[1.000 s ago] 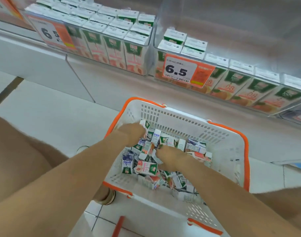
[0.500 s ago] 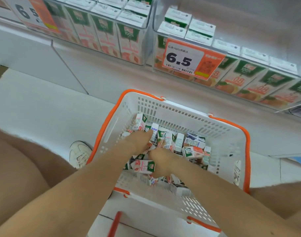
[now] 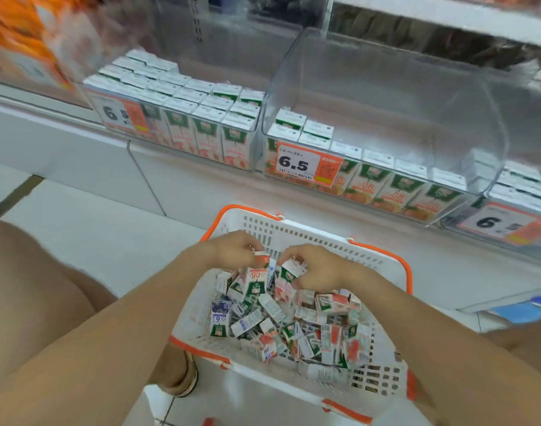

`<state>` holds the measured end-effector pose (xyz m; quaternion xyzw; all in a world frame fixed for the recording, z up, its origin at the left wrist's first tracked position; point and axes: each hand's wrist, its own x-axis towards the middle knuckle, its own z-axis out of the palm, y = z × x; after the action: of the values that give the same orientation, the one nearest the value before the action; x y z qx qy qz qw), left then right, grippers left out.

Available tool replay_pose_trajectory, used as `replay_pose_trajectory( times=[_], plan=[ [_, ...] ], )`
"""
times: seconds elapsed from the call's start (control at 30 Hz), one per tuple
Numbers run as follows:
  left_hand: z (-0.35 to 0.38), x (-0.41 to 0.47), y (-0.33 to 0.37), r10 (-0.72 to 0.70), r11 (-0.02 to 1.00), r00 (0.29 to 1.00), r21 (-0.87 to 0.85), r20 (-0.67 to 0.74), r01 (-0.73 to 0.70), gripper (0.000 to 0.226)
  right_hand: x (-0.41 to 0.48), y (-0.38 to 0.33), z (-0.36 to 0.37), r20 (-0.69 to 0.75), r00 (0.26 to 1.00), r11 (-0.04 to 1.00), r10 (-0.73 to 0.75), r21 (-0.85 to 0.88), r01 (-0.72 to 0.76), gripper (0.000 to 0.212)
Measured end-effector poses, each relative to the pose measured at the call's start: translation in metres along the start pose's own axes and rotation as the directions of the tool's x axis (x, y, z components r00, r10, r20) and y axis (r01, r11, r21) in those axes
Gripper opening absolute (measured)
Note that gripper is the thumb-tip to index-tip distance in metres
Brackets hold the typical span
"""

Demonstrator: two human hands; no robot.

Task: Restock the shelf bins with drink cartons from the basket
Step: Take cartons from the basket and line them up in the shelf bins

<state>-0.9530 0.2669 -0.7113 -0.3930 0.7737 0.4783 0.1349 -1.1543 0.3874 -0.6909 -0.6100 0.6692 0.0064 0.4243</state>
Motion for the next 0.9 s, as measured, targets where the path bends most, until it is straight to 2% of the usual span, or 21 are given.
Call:
replay_pose_trajectory(
  times=[0.07,0.13,0.2,0.27,0.5,0.57,0.7,0.83,0.9],
  plan=[
    [-0.017,-0.017,0.021,0.042,0.999,0.999,0.017,0.000,-0.042,0.047,-0.018,-0.019,-0.021,-0.055,0.998,1.000,-0.008,0.018,0.009,0.056],
    [-0.033,-0.034,0.038,0.144,0.984,0.988,0.114,-0.054,-0.137,0.035,-0.034,-0.039,-0.040,-0.121,0.992,0.999,-0.046,-0.029,0.043,0.053],
    [-0.048,-0.053,0.051,0.269,0.947,0.950,0.223,-0.161,-0.231,0.029,-0.050,-0.057,-0.053,-0.193,0.977,0.995,-0.096,-0.036,0.091,0.041],
    [-0.064,-0.072,0.064,0.343,0.925,0.905,0.258,-0.253,-0.278,0.027,-0.066,-0.071,-0.062,-0.275,0.952,0.990,-0.131,0.004,0.138,0.028],
    [-0.115,-0.124,0.083,0.482,0.876,0.738,0.296,-0.473,-0.382,0.011,-0.084,-0.116,-0.073,-0.610,0.771,0.923,-0.183,0.163,0.348,0.021],
    [-0.132,-0.135,0.086,0.477,0.879,0.699,0.277,-0.533,-0.388,0.008,-0.085,-0.130,-0.077,-0.661,0.725,0.889,-0.196,0.191,0.415,0.020],
    [-0.169,-0.150,0.088,0.413,0.902,0.591,0.221,-0.693,-0.371,0.012,-0.082,-0.162,-0.103,-0.688,0.694,0.822,-0.213,0.257,0.508,0.026],
    [-0.201,-0.140,0.075,0.210,0.933,0.432,0.048,-0.877,-0.356,0.017,-0.067,-0.197,-0.135,-0.748,0.636,0.786,-0.188,0.274,0.555,0.038],
    [-0.217,-0.129,0.071,0.143,0.951,0.357,0.029,-0.923,-0.308,0.021,-0.048,-0.213,-0.151,-0.794,0.572,0.827,-0.204,0.172,0.534,0.047]
  ],
)
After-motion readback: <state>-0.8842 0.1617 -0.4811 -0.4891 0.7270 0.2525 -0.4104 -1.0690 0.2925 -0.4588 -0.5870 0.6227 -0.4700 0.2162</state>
